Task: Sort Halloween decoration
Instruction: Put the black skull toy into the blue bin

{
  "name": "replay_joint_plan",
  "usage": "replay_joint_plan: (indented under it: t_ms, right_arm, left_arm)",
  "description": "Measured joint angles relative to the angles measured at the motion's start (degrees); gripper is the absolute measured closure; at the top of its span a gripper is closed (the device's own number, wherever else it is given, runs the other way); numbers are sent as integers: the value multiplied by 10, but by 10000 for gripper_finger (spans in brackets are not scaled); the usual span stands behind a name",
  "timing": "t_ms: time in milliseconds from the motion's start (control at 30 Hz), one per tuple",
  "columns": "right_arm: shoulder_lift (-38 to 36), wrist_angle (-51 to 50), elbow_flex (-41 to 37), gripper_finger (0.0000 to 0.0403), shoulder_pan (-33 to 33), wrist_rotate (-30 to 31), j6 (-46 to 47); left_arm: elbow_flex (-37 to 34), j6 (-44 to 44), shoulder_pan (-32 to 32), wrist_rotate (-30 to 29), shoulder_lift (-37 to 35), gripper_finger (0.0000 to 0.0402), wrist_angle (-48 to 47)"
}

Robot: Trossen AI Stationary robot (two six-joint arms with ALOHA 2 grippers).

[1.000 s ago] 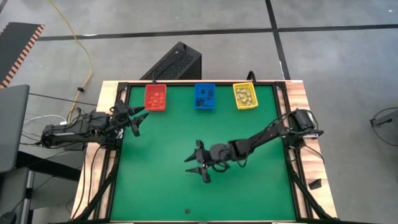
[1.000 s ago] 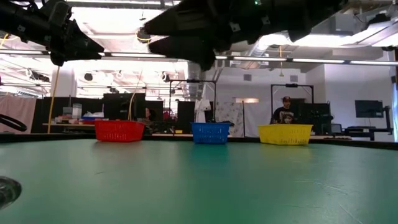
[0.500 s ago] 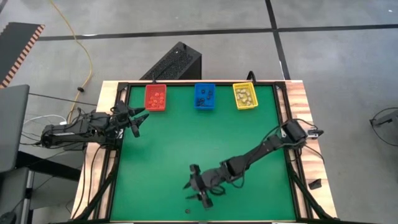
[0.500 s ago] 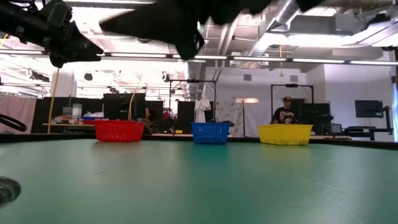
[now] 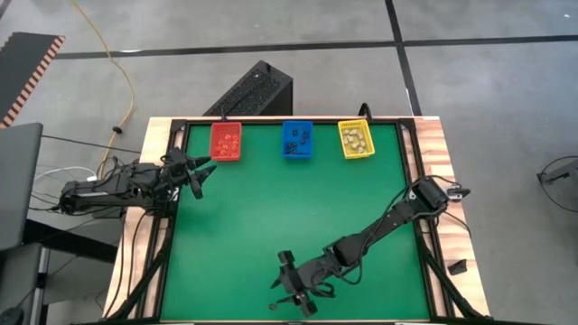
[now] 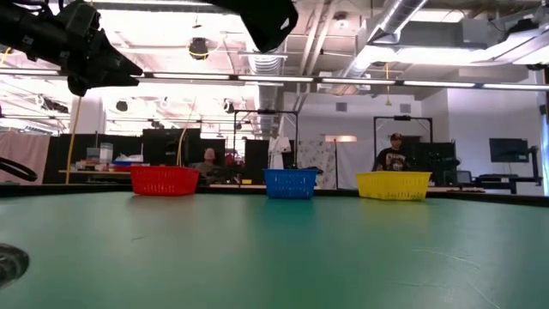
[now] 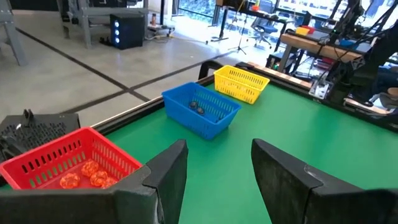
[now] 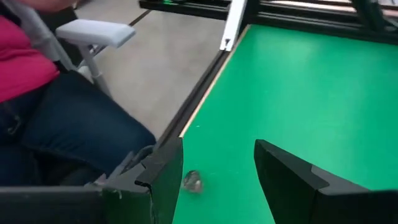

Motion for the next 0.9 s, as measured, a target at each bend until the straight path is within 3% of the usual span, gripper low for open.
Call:
replay_joint_plan:
  t_ms: [600,900]
  right_arm:
    - [1,20,0,175,-13,35,-30]
    - [99,32,58,175,-12,29,-29]
  left_arm:
    - [0,14,0,-1,0,233,-3]
    - [0,16,0,-14,-1,233,10]
